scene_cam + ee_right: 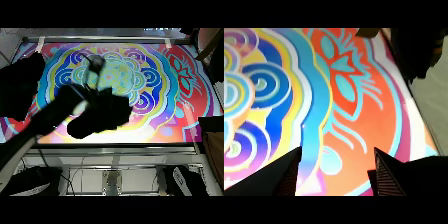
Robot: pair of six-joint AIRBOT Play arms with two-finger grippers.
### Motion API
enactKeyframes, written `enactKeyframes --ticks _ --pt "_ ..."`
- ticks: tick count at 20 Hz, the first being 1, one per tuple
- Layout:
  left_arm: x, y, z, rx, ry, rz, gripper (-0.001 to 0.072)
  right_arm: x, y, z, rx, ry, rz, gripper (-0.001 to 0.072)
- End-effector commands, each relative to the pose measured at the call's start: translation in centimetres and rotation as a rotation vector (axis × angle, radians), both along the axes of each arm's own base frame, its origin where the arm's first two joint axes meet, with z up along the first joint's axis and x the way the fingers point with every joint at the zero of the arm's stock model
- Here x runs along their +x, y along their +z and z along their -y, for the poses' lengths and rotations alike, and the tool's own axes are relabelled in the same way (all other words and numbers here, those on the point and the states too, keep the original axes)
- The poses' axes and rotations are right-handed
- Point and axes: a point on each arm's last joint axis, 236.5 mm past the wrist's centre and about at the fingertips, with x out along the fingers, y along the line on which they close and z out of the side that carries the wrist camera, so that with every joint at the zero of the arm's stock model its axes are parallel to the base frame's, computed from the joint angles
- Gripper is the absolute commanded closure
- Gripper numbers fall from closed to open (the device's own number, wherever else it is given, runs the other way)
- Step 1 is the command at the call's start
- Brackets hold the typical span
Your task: Fold the clothes and pants, and hang the long-sleeved shirts on hangers.
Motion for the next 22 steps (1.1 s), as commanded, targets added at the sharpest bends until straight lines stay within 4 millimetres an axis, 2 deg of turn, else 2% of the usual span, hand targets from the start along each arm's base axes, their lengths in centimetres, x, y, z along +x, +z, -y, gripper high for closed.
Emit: enactKeyframes --ticks 1,3,4,5,6,7,9,10,11,12,13,14,15,16,17,19,22 --pt "-9.0 -12.0 3.2 0.097 -0.147 -0.268 0.0694 2.3 -9.2 -2.5 0.173 0.086 -0.173 0.0208" --pt "-10.2 -14.1 4.6 0.077 -0.153 -0.325 0.0694 3.9 -15.1 -4.7 0.319 0.134 -0.225 0.0208" --pt "-9.8 -13.9 4.8 0.071 -0.152 -0.314 0.0648 4.3 -18.1 -6.0 0.387 0.161 -0.252 0.0207" --pt "-8.3 -12.8 4.5 0.074 -0.143 -0.272 0.0449 4.2 -20.9 -7.4 0.441 0.200 -0.287 0.0208" --pt "-6.1 -10.7 3.8 0.077 -0.123 -0.211 0.0141 3.7 -23.2 -8.7 0.492 0.234 -0.325 0.0207" --pt "-3.5 -7.3 2.4 0.079 -0.087 -0.129 0.0009 3.0 -25.2 -9.9 0.542 0.260 -0.361 0.0207" --pt "0.9 0.7 -2.2 0.055 0.032 0.046 0.0010 1.4 -28.7 -12.1 0.633 0.302 -0.426 0.0208" --pt "2.4 4.4 -5.4 0.021 0.122 0.135 0.0010 0.9 -29.7 -13.0 0.680 0.312 -0.443 0.0208" --pt "2.8 7.0 -9.0 0.000 0.219 0.186 0.0010 0.5 -30.3 -14.1 0.722 0.336 -0.448 0.0208" --pt "2.3 8.2 -12.5 -0.004 0.306 0.200 0.0010 0.3 -30.5 -15.2 0.769 0.365 -0.439 0.0208" --pt "1.0 8.2 -16.2 0.010 0.386 0.181 0.0010 0.3 -30.6 -16.1 0.807 0.393 -0.430 0.0219" --pt "-1.1 6.6 -19.6 0.028 0.478 0.130 0.0010 0.3 -30.9 -16.6 0.833 0.407 -0.433 0.0288" --pt "-3.5 4.1 -22.3 0.046 0.559 0.065 0.0010 0.2 -31.7 -16.7 0.846 0.407 -0.457 0.0303" --pt "-6.2 0.8 -24.1 0.039 0.635 -0.009 0.0011 0.1 -32.6 -16.7 0.862 0.404 -0.488 0.0303" --pt "-8.4 -2.2 -24.6 -0.010 0.695 -0.065 0.0011 0.0 -33.4 -16.8 0.892 0.394 -0.519 0.0302" --pt "-11.4 -7.7 -23.2 -0.196 0.781 -0.167 0.0012 0.0 -34.1 -17.8 0.988 0.396 -0.569 0.0301" --pt "-15.3 -13.4 -21.3 -0.323 0.850 -0.351 0.0012 -0.4 -34.6 -19.1 1.088 0.431 -0.625 0.0300"
